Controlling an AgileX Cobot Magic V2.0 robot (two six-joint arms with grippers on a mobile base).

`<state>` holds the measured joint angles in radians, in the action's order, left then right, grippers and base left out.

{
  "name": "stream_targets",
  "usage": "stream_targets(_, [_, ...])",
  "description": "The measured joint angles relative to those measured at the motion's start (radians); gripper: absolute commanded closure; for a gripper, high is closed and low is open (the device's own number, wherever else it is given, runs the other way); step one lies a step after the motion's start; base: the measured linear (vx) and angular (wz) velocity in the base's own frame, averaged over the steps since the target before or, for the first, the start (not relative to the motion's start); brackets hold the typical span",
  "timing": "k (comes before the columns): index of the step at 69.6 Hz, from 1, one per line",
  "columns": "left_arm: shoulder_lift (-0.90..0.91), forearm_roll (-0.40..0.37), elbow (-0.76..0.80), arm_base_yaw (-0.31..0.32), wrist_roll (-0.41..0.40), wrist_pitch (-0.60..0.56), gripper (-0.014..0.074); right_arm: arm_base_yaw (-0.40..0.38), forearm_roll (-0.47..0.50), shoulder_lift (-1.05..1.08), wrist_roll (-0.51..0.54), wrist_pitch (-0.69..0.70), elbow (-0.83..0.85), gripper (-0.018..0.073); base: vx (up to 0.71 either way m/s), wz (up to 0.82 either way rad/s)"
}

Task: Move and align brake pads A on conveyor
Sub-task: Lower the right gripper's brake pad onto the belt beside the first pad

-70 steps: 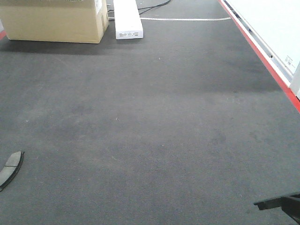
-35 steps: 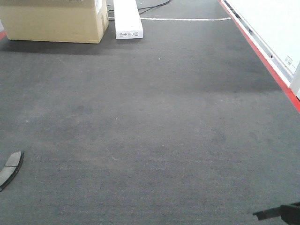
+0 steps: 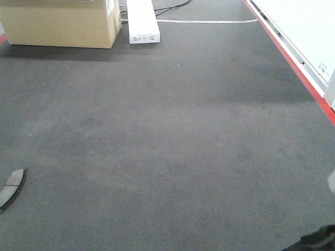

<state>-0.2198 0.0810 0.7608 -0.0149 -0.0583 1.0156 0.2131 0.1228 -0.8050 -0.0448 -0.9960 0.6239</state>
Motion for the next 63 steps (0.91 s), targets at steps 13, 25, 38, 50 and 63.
stream_targets(13, [0.000,0.000,0.000,0.000,0.000,0.000,0.0174,0.000,-0.025,-0.167,0.037,-0.072,0.158,0.0569,0.00,0.00])
stream_targets(25, [0.000,0.000,0.000,0.000,0.000,0.000,0.0174,0.000,-0.043,-0.320,0.066,-0.178,0.293,0.0569,0.00,0.00])
stream_targets(38, [0.000,0.000,0.000,0.000,0.000,0.000,0.0174,0.000,-0.059,-0.493,0.105,-0.238,0.409,0.0569,0.00,0.00])
stream_targets(50, [0.000,0.000,0.000,0.000,0.000,0.000,0.0174,0.000,-0.069,-0.624,0.113,-0.238,0.488,0.0569,0.00,0.00])
stream_targets(63, [0.000,0.000,0.000,0.000,0.000,0.000,0.0174,0.000,-0.075,-0.759,0.124,-0.235,0.557,0.0569,0.00,0.00])
